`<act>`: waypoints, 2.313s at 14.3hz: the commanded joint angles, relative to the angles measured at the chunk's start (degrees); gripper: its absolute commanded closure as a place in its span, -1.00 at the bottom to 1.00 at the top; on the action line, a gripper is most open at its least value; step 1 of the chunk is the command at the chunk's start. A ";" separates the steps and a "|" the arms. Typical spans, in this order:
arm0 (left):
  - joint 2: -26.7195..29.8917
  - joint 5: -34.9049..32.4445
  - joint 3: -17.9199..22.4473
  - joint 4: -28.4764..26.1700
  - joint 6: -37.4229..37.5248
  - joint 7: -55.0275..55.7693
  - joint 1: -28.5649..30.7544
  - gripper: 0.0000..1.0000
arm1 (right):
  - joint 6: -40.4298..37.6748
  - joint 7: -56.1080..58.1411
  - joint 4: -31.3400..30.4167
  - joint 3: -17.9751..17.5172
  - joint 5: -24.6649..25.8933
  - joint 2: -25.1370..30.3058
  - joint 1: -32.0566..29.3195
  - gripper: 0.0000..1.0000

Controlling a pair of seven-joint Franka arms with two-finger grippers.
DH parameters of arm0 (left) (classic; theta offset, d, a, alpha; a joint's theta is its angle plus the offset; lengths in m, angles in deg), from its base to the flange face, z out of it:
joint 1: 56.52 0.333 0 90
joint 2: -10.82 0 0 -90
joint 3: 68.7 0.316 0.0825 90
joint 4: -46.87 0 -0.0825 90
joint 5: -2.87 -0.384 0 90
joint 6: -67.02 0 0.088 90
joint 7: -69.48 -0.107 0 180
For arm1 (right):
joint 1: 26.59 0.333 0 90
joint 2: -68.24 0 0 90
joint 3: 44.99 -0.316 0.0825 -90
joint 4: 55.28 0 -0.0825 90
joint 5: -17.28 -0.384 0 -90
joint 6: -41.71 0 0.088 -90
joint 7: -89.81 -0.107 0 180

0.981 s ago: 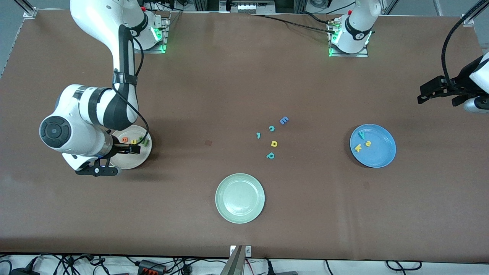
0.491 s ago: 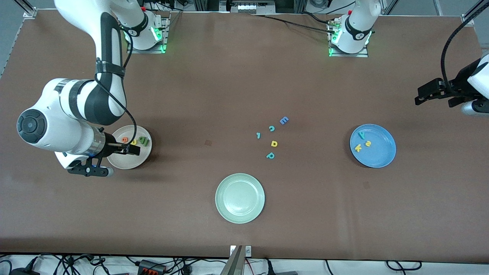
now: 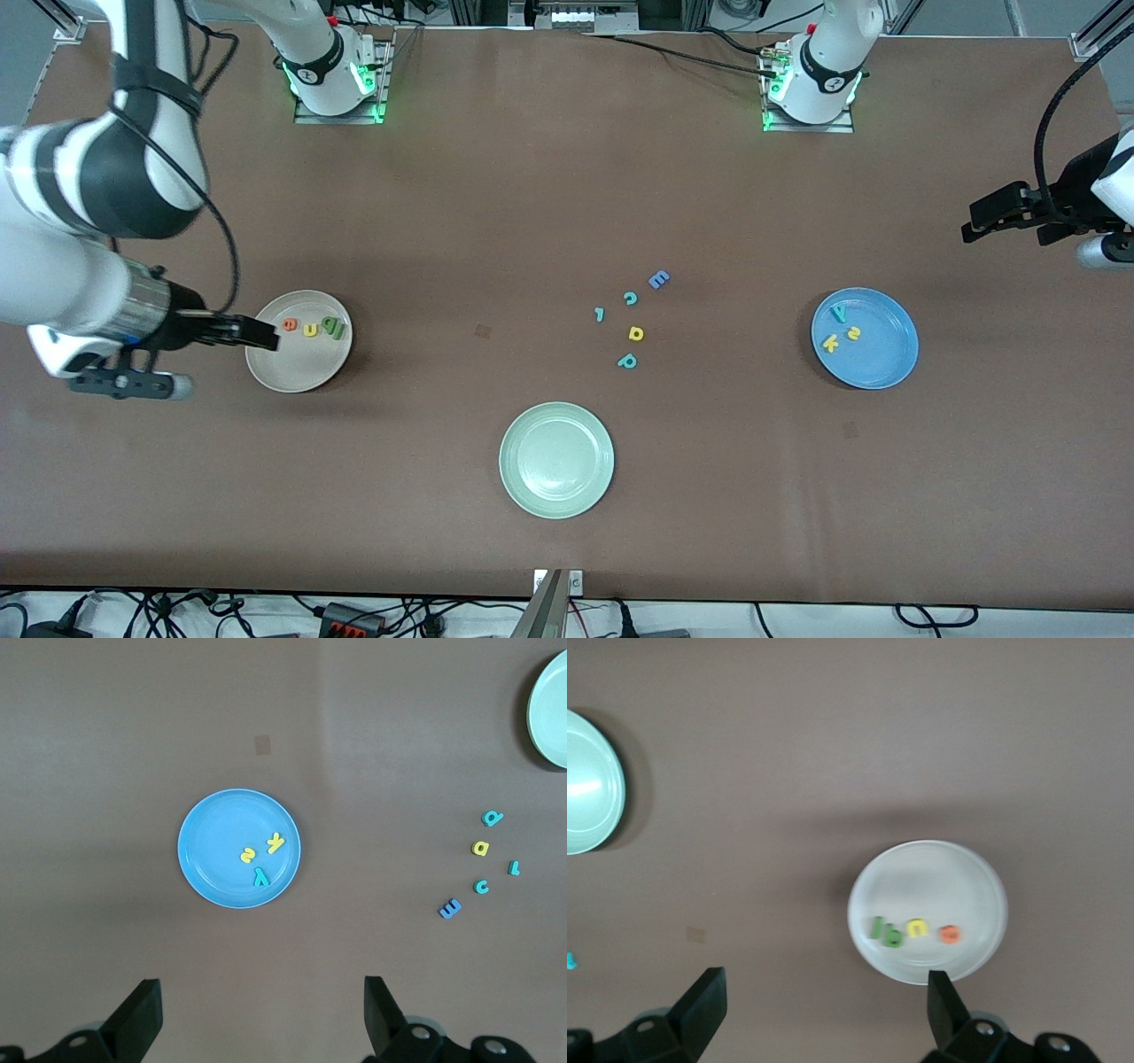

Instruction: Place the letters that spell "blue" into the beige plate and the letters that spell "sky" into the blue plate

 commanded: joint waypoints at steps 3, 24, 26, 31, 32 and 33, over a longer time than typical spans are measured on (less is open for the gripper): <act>-0.77 1.08 -0.21 0.90 0.94 1.35 0.29 -1.00 | -1.57 1.60 1.43 -16.29 8.82 6.20 -17.47 -1.00; -0.69 4.25 -0.21 0.90 4.10 0.13 3.10 -1.00 | -3.00 4.24 -15.86 -20.61 15.06 22.19 -24.62 -1.00; -0.69 4.25 -0.21 0.90 4.02 0.13 3.28 -1.00 | 0.53 5.13 -20.61 -20.53 15.15 24.92 -24.71 -1.00; -0.87 3.11 -0.38 0.29 4.10 0.21 1.96 -1.00 | 0.54 6.87 -22.39 -20.88 15.15 26.52 -24.62 -1.00; -0.95 2.85 -0.38 0.20 4.10 0.39 1.26 -1.00 | 0.19 6.97 -22.22 -20.88 15.06 26.60 -24.62 -1.00; -1.22 1.89 -0.47 0.11 4.10 0.74 0.39 -1.00 | -0.07 7.15 -22.30 -20.88 15.06 26.69 -24.62 -1.00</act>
